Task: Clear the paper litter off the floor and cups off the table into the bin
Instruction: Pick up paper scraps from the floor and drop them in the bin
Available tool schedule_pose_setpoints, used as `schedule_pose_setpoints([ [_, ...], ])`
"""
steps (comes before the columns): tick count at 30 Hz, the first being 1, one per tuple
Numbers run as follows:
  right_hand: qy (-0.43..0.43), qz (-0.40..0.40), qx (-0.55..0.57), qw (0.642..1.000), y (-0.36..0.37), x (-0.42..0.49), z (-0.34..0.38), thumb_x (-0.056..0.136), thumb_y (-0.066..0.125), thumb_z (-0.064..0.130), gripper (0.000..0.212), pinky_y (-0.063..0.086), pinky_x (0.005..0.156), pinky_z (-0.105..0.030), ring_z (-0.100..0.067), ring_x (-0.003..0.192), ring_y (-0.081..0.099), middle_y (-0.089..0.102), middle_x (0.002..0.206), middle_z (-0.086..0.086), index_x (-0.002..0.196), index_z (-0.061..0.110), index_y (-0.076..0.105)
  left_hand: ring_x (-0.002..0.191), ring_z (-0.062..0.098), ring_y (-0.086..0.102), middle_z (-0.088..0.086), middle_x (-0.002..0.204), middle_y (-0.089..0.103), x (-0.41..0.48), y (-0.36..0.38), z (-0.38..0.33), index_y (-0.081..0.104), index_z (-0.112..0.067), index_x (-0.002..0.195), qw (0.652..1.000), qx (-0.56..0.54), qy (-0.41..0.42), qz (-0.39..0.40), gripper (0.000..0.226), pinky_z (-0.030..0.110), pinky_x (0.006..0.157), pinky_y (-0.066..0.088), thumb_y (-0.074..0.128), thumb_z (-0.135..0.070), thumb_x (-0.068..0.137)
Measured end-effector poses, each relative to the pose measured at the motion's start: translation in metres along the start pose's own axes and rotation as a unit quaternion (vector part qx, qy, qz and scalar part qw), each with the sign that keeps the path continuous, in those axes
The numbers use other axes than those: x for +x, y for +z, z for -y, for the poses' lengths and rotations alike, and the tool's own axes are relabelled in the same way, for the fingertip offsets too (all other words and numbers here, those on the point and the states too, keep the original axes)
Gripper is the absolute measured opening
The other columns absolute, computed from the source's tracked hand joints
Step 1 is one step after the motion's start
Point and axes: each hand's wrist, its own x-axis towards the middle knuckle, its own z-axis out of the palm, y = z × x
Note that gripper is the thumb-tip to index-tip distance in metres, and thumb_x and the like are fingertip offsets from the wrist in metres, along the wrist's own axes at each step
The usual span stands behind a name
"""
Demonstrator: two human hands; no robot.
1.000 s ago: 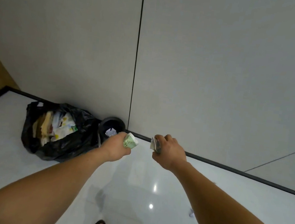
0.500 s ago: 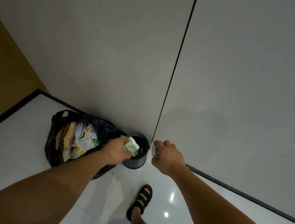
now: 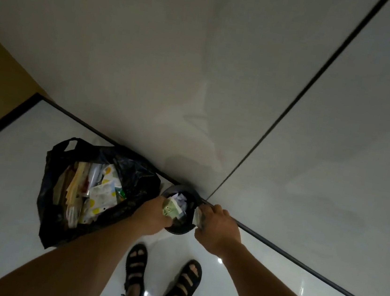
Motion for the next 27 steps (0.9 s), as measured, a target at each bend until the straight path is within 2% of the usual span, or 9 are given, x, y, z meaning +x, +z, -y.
schedule_pose_setpoints([
  [2, 0.016, 0.014, 0.014, 1.0, 0.023, 0.033, -0.004, 0.087, 0.058, 0.044, 0.063, 0.046, 0.092, -0.035, -0.026, 0.12, 0.047, 0.047, 0.133, -0.005, 0.142, 0.027, 0.033, 0.104, 0.026, 0.057, 0.009, 0.115, 0.059, 0.04, 0.009, 0.015, 0.05, -0.011, 0.122, 1.0, 0.004, -0.018, 0.02, 0.047, 0.029, 0.082, 0.045, 0.068, -0.022, 0.081],
  [6, 0.048, 0.042, 0.034, 0.997, 0.079, 0.094, -0.009, 0.089, 0.056, 0.044, 0.061, 0.048, 0.092, -0.034, -0.023, 0.117, 0.048, 0.047, 0.131, -0.005, 0.141, 0.027, 0.03, 0.093, 0.022, 0.058, 0.007, 0.108, 0.061, 0.115, 0.029, 0.048, 0.051, -0.015, 0.116, 0.998, -0.007, -0.038, 0.044, 0.043, 0.026, 0.072, 0.043, 0.068, -0.023, 0.076],
  [8, 0.063, 0.038, 0.051, 0.996, 0.101, 0.119, -0.01, 0.088, 0.057, 0.044, 0.061, 0.048, 0.093, -0.034, -0.022, 0.118, 0.048, 0.047, 0.132, -0.004, 0.141, 0.028, 0.03, 0.094, 0.021, 0.057, 0.006, 0.11, 0.062, 0.147, 0.037, 0.06, 0.051, -0.018, 0.114, 0.998, -0.009, -0.032, 0.053, 0.044, 0.026, 0.074, 0.044, 0.07, -0.022, 0.075],
  [12, 0.105, 0.017, 0.073, 0.992, 0.122, 0.146, -0.009, 0.086, 0.059, 0.048, 0.071, 0.046, 0.093, -0.035, -0.024, 0.124, 0.044, 0.042, 0.137, -0.003, 0.146, 0.027, 0.027, 0.106, 0.02, 0.054, 0.005, 0.125, 0.057, 0.183, 0.044, 0.075, 0.043, -0.017, 0.133, 0.994, 0.001, -0.009, 0.107, 0.064, 0.028, 0.083, 0.044, 0.073, -0.023, 0.076],
  [15, 0.128, 0.028, 0.075, 0.989, 0.122, 0.146, -0.006, 0.085, 0.059, 0.05, 0.072, 0.046, 0.093, -0.036, -0.024, 0.124, 0.043, 0.04, 0.139, -0.004, 0.146, 0.027, 0.026, 0.117, 0.025, 0.052, 0.008, 0.134, 0.052, 0.183, 0.037, 0.082, 0.04, -0.015, 0.137, 0.991, 0.035, -0.019, 0.128, 0.068, 0.029, 0.092, 0.044, 0.072, -0.025, 0.078],
  [17, 0.143, 0.034, 0.078, 0.986, 0.115, 0.14, -0.003, 0.085, 0.058, 0.051, 0.074, 0.046, 0.093, -0.037, -0.025, 0.125, 0.042, 0.039, 0.14, -0.004, 0.147, 0.027, 0.026, 0.124, 0.026, 0.048, 0.007, 0.139, 0.048, 0.176, 0.027, 0.082, 0.036, -0.015, 0.141, 0.989, 0.052, -0.022, 0.134, 0.072, 0.023, 0.088, 0.039, 0.072, -0.025, 0.079],
  [24, 0.217, -0.018, 0.123, 0.968, 0.058, 0.077, 0.011, 0.085, 0.059, 0.052, 0.075, 0.046, 0.094, -0.038, -0.024, 0.128, 0.04, 0.038, 0.144, -0.002, 0.149, 0.03, 0.026, 0.122, 0.023, 0.05, 0.006, 0.135, 0.051, 0.127, -0.022, 0.027, 0.039, -0.015, 0.139, 0.981, 0.096, 0.058, 0.156, 0.063, 0.021, 0.089, 0.038, 0.068, -0.025, 0.084],
  [27, 0.263, -0.052, 0.15, 0.951, 0.031, 0.028, 0.009, 0.086, 0.059, 0.054, 0.077, 0.044, 0.097, -0.04, -0.024, 0.133, 0.037, 0.034, 0.149, -0.001, 0.151, 0.031, 0.024, 0.117, 0.024, 0.053, 0.007, 0.131, 0.054, 0.096, -0.03, -0.016, 0.042, -0.012, 0.136, 0.97, 0.122, 0.116, 0.176, 0.063, 0.033, 0.097, 0.045, 0.07, -0.028, 0.081],
])
